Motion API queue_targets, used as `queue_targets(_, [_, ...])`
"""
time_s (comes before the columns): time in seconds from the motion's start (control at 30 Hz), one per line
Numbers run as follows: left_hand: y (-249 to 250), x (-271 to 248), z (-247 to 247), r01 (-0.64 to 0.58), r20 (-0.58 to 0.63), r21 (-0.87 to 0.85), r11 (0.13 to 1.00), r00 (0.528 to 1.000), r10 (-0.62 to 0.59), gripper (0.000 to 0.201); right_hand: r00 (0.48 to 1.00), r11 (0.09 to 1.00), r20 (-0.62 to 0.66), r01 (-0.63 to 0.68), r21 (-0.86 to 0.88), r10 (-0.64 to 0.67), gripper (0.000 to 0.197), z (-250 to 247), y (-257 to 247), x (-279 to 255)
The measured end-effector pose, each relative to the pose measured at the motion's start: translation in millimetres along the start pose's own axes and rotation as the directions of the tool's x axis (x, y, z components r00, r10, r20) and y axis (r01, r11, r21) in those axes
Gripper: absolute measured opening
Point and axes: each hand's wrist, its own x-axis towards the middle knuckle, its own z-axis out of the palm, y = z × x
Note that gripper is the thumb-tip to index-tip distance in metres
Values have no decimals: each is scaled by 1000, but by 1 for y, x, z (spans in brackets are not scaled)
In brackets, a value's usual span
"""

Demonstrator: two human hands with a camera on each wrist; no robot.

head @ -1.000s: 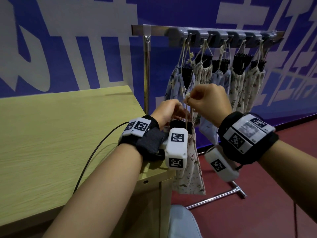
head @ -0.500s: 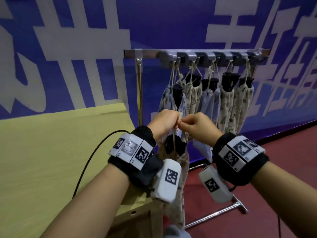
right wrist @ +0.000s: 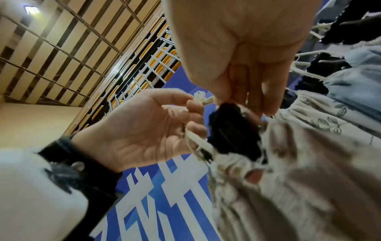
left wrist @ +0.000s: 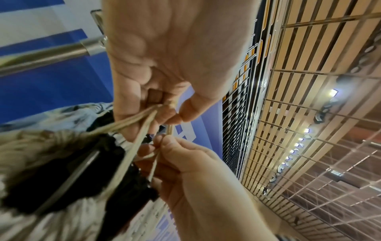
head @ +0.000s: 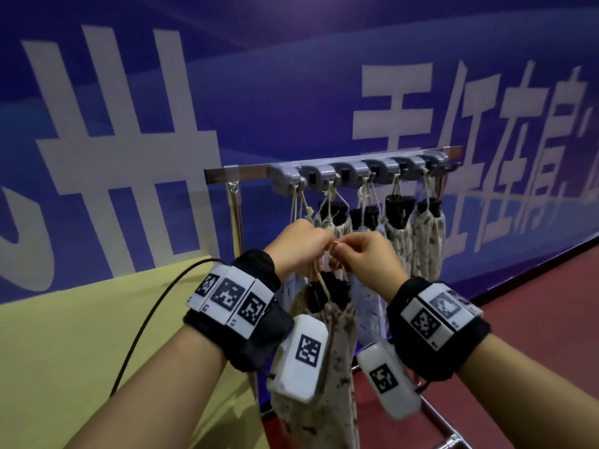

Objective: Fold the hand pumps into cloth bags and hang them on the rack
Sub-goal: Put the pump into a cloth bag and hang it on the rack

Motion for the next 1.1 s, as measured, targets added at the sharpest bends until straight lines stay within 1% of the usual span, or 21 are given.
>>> queue_targets(0.07, [11, 6, 6, -25, 33, 2, 1000, 999, 25, 29, 997, 1000, -69, -19, 10, 20, 25, -10, 4, 4])
queue_targets(0.17, [29, 18, 20, -59, 67, 0, 998, 996, 59, 35, 987, 998, -151, -54, 20, 56, 24, -28, 12, 11])
queue_targets(0.3, [50, 40, 38, -14, 112, -108, 994, 993, 26, 29, 963, 996, -255, -93, -13, 86, 22, -55, 25, 18])
queue_targets(0.4, [66, 57, 50, 24, 214, -210, 977, 977, 21, 26, 943, 993, -314, -117, -4, 110, 22, -76, 37, 24])
queue_targets(0.47, [75, 69, 55, 57, 298, -225, 973, 955, 13, 26, 935, 992, -336, -125, -4, 116, 25, -88, 43, 28])
queue_targets(0.53, [83, 84, 61, 94, 402, -210, 973, 916, -2, 29, 922, 991, -367, -130, 1, 122, 25, -100, 53, 34])
queue_targets(0.6, [92, 97, 69, 139, 502, -192, 971, 864, -25, 31, 906, 988, -395, -139, 61, 152, 24, -112, 64, 40])
queue_targets(0.67, [102, 107, 79, 133, 563, -155, 979, 826, -23, 31, 899, 981, -400, -127, 146, 176, 26, -127, 74, 44])
queue_targets(0.7, [108, 113, 84, 123, 578, -146, 982, 816, -17, 31, 898, 977, -401, -118, 179, 182, 29, -135, 78, 45])
queue_targets(0.8, [125, 128, 100, 82, 605, -147, 986, 796, 24, 31, 880, 974, -442, -85, 212, 173, 37, -161, 89, 49])
queue_targets(0.87, [135, 139, 111, 35, 613, -167, 985, 787, 75, 29, 865, 988, -483, -86, 130, 139, 35, -177, 98, 55])
queue_targets(1.0, [149, 170, 135, -94, 558, -163, 982, 812, 170, 24, 850, 983, -516, -168, -69, 109, 25, -203, 115, 75])
queue_targets(1.1, [155, 194, 153, -83, 475, -241, 967, 859, 192, 25, 830, 973, -547, -203, -112, 110, 27, -214, 128, 102])
